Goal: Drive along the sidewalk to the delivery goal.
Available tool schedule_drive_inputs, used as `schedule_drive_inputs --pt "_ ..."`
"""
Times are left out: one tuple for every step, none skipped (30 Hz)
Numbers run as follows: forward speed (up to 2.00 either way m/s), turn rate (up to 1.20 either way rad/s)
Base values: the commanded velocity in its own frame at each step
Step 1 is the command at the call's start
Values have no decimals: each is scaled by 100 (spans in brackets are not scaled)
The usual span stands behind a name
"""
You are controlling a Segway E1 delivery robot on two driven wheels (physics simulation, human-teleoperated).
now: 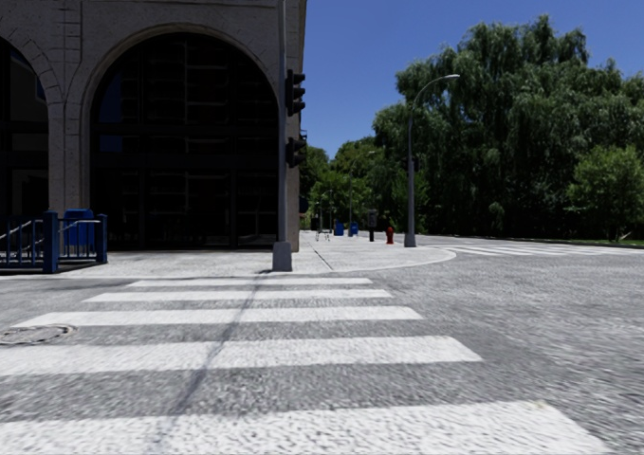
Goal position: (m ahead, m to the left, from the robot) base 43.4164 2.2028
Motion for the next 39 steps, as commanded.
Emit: schedule_drive_inputs --pt "200 0" --pt "200 0" --pt "200 0" --pt "200 0" --pt "200 0" --pt "200 0" --pt "200 0" --pt "200 0" --pt "200 0" --pt "200 -7" --pt "200 -16" --pt "200 -19" --pt "200 -20" --pt "200 -20" --pt "200 -20" --pt "200 -20" --pt "200 -20" --pt "200 -20" --pt "200 -20" --pt "200 -20" --pt "200 -21" --pt "200 -21" --pt "200 -26" --pt "200 -28" --pt "200 -28" --pt "200 -28" --pt "200 -28" --pt "200 -17" --pt "200 0" --pt "200 0" --pt "200 0" --pt "200 0" --pt "200 0" --pt "200 0" --pt "200 0" --pt "200 0" --pt "200 0" --pt "200 0" --pt "200 0"
